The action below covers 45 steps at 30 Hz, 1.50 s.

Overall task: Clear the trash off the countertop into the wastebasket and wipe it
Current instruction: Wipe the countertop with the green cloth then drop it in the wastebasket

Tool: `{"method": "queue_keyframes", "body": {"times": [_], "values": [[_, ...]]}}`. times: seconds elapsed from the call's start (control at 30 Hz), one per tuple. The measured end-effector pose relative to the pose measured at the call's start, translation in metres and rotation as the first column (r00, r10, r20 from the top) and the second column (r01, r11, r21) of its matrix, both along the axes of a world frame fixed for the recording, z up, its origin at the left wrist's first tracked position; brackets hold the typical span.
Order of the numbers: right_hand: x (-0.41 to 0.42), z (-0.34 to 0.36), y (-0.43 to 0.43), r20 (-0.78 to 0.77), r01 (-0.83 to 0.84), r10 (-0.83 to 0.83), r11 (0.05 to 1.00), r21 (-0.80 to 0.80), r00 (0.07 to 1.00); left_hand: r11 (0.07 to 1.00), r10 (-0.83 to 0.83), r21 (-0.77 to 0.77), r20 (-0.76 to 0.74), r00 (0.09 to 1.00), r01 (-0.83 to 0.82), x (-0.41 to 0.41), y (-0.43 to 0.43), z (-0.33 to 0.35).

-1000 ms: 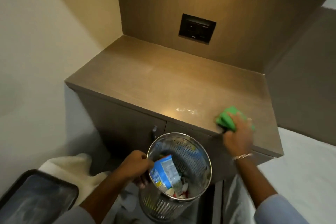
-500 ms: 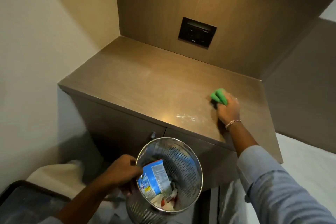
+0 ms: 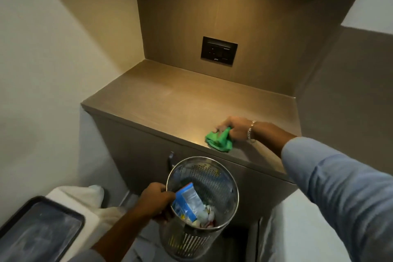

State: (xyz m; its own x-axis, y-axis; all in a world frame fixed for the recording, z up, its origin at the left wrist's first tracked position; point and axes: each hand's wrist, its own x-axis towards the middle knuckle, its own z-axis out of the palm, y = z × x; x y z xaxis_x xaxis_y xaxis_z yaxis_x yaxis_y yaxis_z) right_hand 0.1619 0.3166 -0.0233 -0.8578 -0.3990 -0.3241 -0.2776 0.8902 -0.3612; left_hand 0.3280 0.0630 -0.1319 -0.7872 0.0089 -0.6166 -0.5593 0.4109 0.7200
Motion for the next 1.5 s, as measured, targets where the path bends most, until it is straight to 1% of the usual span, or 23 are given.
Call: {"method": "queue_keyframes", "body": {"times": [0.07, 0.13, 0.27, 0.37, 0.43, 0.5, 0.53, 0.57, 0.6, 0.63, 0.7, 0.73, 0.8, 0.83, 0.9, 1.0, 1.1, 1.2, 1.3, 1.33, 1.43, 1.47, 1.5], "values": [[0.015, -0.003, 0.032, -0.012, 0.048, -0.048, 0.999, -0.008, 0.999, 0.998, 0.052, 0.024, -0.021, 0.998, -0.051, 0.01, 0.017, 0.001], [0.037, -0.004, 0.061, 0.006, 0.116, -0.116, 0.992, -0.056, 0.993, 0.994, 0.101, 0.045, -0.026, 0.995, -0.099, 0.021, 0.037, 0.001], [0.094, -0.014, 0.099, -0.023, 0.208, -0.212, 0.969, -0.133, 0.977, 0.988, 0.137, 0.076, -0.009, 0.99, -0.136, 0.044, 0.067, -0.014], [0.132, -0.024, 0.103, -0.103, 0.228, -0.247, 0.959, -0.169, 0.964, 0.991, 0.11, 0.074, 0.025, 0.994, -0.111, 0.057, 0.088, -0.034], [0.157, -0.038, 0.096, -0.19, 0.238, -0.29, 0.937, -0.255, 0.938, 0.992, 0.1, 0.07, 0.045, 0.994, -0.103, 0.064, 0.107, -0.05], [0.189, -0.074, 0.08, -0.304, 0.211, -0.331, 0.906, -0.367, 0.893, 0.989, 0.123, 0.07, 0.057, 0.991, -0.127, 0.07, 0.125, -0.071], [0.209, -0.097, 0.069, -0.336, 0.197, -0.337, 0.9, -0.388, 0.879, 0.988, 0.138, 0.066, 0.071, 0.988, -0.143, 0.073, 0.129, -0.082], [0.224, -0.126, 0.06, -0.344, 0.193, -0.335, 0.902, -0.385, 0.877, 0.989, 0.134, 0.049, 0.089, 0.987, -0.139, 0.073, 0.132, -0.102], [0.237, -0.157, 0.052, -0.312, 0.201, -0.319, 0.912, -0.356, 0.895, 0.992, 0.122, 0.019, 0.112, 0.986, -0.125, 0.073, 0.133, -0.122], [0.247, -0.188, 0.045, -0.215, 0.205, -0.274, 0.933, -0.295, 0.937, 0.993, 0.117, 0.001, 0.143, 0.983, -0.118, 0.075, 0.135, -0.145], [0.247, -0.242, 0.042, -0.004, 0.253, -0.257, 0.953, -0.165, 0.966, 0.993, 0.117, -0.02, 0.194, 0.974, -0.116, 0.08, 0.141, -0.187], [0.244, -0.267, 0.042, -0.011, 0.28, -0.283, 0.952, -0.124, 0.959, 0.993, 0.114, -0.044, 0.206, 0.972, -0.107, 0.081, 0.145, -0.201], [0.239, -0.321, 0.039, 0.075, 0.303, -0.303, 0.953, 0.011, 0.95, 0.983, 0.154, -0.129, 0.166, 0.974, -0.133, 0.078, 0.147, -0.245], [0.237, -0.343, 0.029, 0.098, 0.271, -0.277, 0.96, 0.07, 0.956, 0.968, 0.218, -0.156, 0.121, 0.968, -0.198, 0.075, 0.142, -0.267], [0.226, -0.375, 0.001, 0.056, 0.216, -0.217, 0.976, 0.028, 0.975, 0.926, 0.367, -0.114, 0.048, 0.929, -0.36, 0.061, 0.121, -0.304], [0.208, -0.4, -0.048, -0.029, 0.154, -0.155, 0.987, -0.034, 0.987, 0.924, 0.382, -0.036, 0.074, 0.921, -0.38, 0.056, 0.087, -0.346], [0.21, -0.416, -0.062, -0.03, 0.196, -0.195, 0.979, 0.055, 0.98, 0.928, 0.373, -0.004, 0.084, 0.924, -0.374, 0.064, 0.074, -0.364], [0.225, -0.42, -0.064, -0.018, 0.189, -0.188, 0.973, 0.13, 0.982, 0.918, 0.393, 0.012, 0.092, 0.915, -0.396, 0.078, 0.069, -0.367], [0.232, -0.417, -0.061, 0.0, 0.214, -0.215, 0.973, 0.087, 0.977, 0.907, 0.417, 0.029, 0.081, 0.905, -0.421, 0.092, 0.071, -0.362], [0.234, -0.418, -0.059, -0.02, 0.223, -0.222, 0.973, 0.063, 0.975, 0.904, 0.423, 0.025, 0.082, 0.902, -0.427, 0.097, 0.07, -0.361], [0.243, -0.421, -0.053, -0.134, 0.24, -0.25, 0.967, -0.086, 0.959, 0.897, 0.439, 0.032, 0.047, 0.897, -0.441, 0.109, 0.063, -0.358], [0.247, -0.427, -0.049, -0.169, 0.24, -0.256, 0.964, -0.113, 0.952, 0.897, 0.441, 0.026, 0.034, 0.897, -0.442, 0.112, 0.059, -0.361], [0.252, -0.433, -0.043, -0.19, 0.242, -0.257, 0.965, -0.101, 0.948, 0.898, 0.439, 0.009, 0.015, 0.898, -0.439, 0.113, 0.057, -0.367]]}}
